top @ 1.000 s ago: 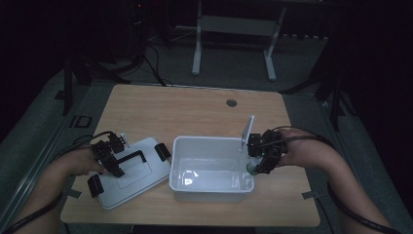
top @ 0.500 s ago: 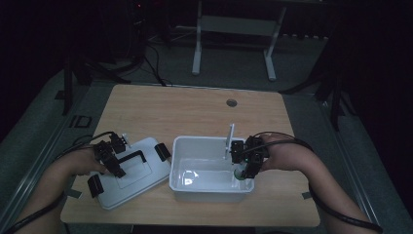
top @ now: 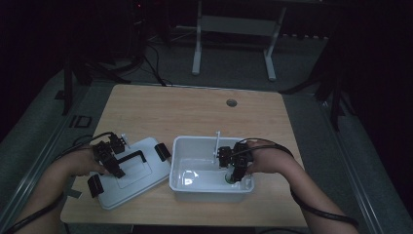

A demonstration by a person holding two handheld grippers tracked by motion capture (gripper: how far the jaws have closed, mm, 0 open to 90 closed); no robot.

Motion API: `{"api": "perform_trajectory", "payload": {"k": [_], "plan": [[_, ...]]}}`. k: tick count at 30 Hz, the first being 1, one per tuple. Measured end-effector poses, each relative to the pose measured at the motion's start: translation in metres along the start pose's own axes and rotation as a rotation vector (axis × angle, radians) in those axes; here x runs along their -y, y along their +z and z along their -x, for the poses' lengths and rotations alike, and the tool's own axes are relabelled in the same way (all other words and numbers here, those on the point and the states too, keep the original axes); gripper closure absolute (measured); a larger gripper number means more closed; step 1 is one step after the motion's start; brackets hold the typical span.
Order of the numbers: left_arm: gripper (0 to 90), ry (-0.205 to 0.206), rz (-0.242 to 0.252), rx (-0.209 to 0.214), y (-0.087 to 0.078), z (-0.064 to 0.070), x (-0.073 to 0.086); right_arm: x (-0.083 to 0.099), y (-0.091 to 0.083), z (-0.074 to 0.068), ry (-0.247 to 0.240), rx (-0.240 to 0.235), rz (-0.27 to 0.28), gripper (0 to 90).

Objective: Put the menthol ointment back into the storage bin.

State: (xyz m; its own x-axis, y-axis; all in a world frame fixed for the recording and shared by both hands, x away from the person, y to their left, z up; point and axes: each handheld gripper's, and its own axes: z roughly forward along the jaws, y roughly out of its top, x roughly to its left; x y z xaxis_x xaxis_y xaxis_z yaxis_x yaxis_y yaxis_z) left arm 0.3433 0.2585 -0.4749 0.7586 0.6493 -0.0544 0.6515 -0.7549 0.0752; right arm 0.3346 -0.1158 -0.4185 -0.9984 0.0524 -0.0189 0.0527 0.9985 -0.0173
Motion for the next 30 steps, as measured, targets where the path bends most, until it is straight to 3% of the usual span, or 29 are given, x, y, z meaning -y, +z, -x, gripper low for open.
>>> {"api": "perform_trajectory", "payload": {"k": [11,26,30], "plan": [[31.9,0.002,-0.001,-0.001,0.000,0.000,0.000,-0.011,0.031,0.003,0.007,0.007,-0.051,50.5],[32.1,0.009,0.001,-0.011,0.002,0.001,0.000,-0.013,0.054,0.004,0.017,0.010,-0.095,50.5],[32.1,0.009,0.000,-0.010,0.002,0.001,0.001,-0.014,0.062,0.002,0.011,0.021,-0.137,50.3]]}}
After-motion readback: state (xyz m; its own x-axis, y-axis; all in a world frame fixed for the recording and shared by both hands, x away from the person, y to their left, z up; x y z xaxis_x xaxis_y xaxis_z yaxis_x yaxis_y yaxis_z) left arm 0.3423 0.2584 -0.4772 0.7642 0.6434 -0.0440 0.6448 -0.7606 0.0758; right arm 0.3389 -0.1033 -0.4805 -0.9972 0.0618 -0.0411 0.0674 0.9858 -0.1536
